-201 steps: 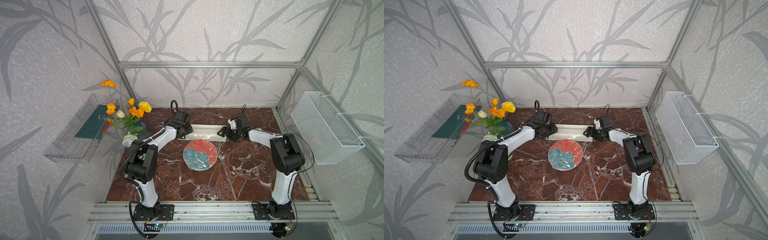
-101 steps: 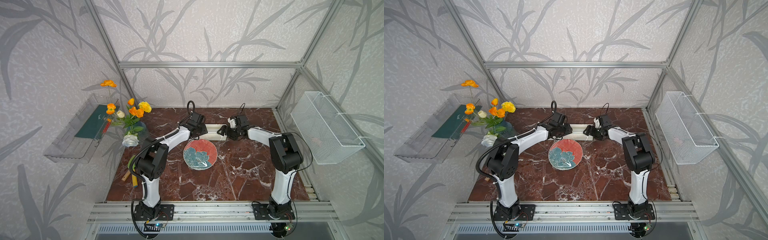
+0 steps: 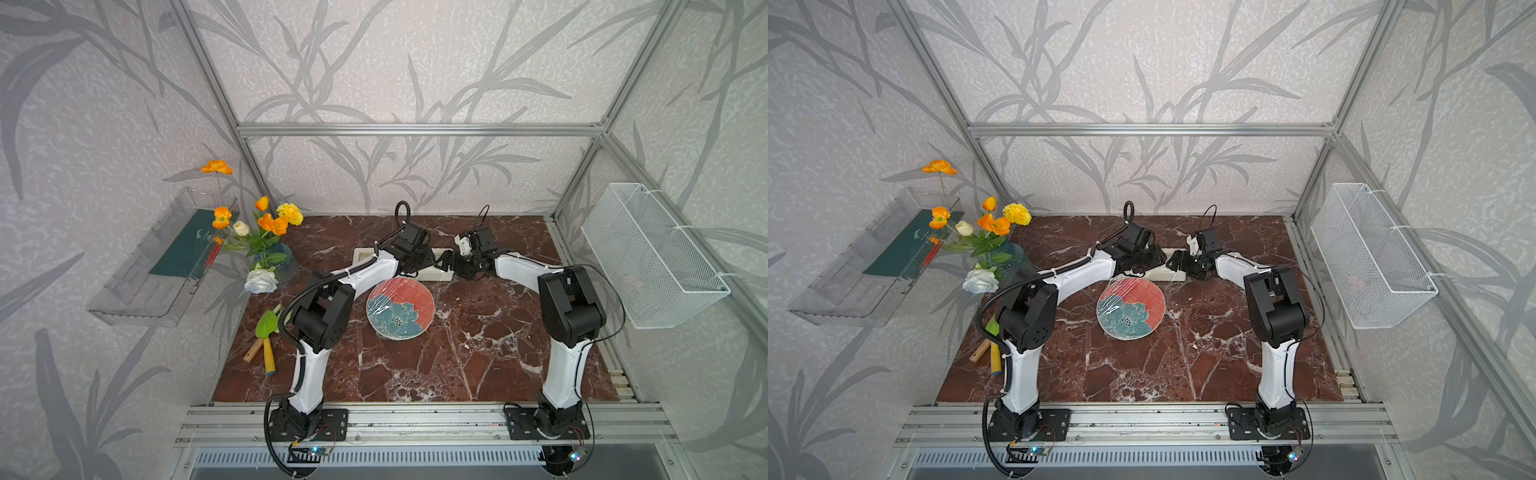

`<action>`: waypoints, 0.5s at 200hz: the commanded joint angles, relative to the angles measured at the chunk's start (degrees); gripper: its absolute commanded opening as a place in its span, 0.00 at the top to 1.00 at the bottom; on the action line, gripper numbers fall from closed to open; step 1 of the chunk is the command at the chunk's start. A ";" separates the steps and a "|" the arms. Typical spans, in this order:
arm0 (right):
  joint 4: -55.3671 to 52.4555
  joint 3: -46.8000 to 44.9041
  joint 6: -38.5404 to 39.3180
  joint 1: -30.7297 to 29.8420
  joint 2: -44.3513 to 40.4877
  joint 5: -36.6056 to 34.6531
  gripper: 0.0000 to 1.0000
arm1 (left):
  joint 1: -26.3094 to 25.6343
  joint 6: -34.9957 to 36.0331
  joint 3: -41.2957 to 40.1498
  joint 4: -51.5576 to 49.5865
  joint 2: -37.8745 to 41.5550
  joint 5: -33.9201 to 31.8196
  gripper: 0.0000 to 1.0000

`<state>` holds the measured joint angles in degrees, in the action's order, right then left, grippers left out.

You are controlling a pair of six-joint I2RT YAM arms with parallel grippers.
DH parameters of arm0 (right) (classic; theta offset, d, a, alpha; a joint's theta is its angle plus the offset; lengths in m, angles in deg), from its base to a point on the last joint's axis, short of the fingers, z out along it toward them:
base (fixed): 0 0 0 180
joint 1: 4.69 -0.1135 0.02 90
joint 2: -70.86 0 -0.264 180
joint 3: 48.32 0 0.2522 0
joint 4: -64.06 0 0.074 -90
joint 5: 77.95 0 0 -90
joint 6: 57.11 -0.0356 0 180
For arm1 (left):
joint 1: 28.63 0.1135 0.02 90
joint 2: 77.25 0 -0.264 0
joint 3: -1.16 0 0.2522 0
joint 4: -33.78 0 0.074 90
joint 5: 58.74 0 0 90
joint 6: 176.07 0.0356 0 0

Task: Wrap the plate with plastic wrap
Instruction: Tear off the plastic wrap from the plastic wrap cutting box.

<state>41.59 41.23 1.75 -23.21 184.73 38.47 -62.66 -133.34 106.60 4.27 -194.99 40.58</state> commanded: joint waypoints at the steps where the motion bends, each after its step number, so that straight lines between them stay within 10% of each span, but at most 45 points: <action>1: -1.87 2.20 3.72 -2.31 -1.20 1.49 0.18 | -0.44 2.18 2.85 -6.05 1.52 4.39 0.46; 100: -15.71 8.09 14.74 -8.71 -8.58 -23.89 0.17 | 17.59 8.59 -7.45 -6.64 11.97 7.82 0.45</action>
<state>30.40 45.25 11.74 -27.87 176.22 23.76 -45.58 -126.54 101.90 -2.55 -182.99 46.18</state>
